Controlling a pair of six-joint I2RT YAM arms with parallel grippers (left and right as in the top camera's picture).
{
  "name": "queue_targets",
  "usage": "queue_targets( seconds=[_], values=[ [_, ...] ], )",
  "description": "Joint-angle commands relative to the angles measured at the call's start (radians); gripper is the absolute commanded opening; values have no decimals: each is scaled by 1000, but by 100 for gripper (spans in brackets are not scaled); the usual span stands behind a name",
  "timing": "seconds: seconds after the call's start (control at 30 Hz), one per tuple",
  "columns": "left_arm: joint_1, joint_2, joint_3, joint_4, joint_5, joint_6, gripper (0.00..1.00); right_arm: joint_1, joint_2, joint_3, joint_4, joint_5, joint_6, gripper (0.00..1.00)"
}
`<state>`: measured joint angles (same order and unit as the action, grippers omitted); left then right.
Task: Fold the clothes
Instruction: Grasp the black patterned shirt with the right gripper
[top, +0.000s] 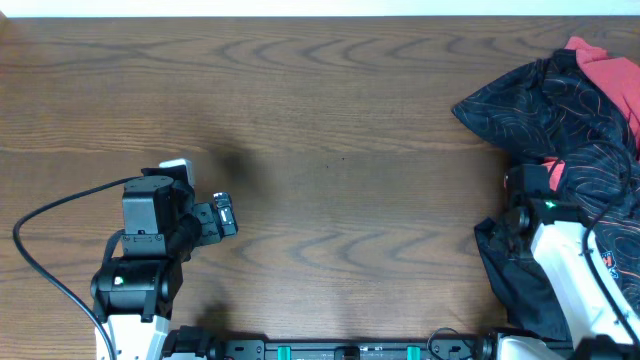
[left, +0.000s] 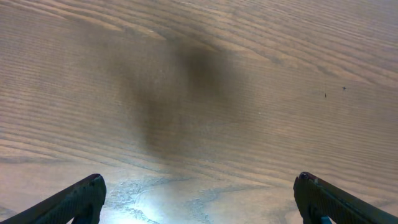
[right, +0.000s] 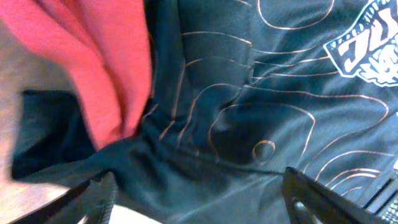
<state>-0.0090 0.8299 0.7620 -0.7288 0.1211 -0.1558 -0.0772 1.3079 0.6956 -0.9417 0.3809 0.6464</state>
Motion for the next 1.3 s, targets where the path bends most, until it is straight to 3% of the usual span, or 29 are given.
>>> queue_targets(
  seconds=[0.0,0.07,0.1,0.13,0.2,0.47,0.77,0.97,1.07,1.17,1.27],
  values=[
    [4,-2,27,-1,3,-7,98,-17,35,-12,13,56,56,71],
    [4,-2,27,0,3,-7,98,-18,48,-15,19,55,56,59],
    [4,-2,27,0,3,-7,98,-18,51,-16,19,54,56,51],
    [4,-2,27,0,3,-7,98,-18,52,-16,18,52,56,36],
    [4,-1,28,0,3,-7,98,-18,52,-16,18,51,56,22],
    [4,-1,27,0,3,-7,98,-18,52,-16,17,48,56,1],
    [4,-1,27,8,3,-7,98,-18,-25,102,-62,-6,-10,1],
    [4,-1,27,15,3,-7,98,-13,-145,333,-97,-175,-275,1],
    [4,-1,27,15,3,-7,98,-13,-164,370,-118,-232,-311,2],
    [4,-1,27,14,3,-7,98,-13,-155,337,-143,-231,-310,41],
    [4,-1,27,15,3,-7,98,-14,-134,248,-140,-213,-280,53]
  ],
)
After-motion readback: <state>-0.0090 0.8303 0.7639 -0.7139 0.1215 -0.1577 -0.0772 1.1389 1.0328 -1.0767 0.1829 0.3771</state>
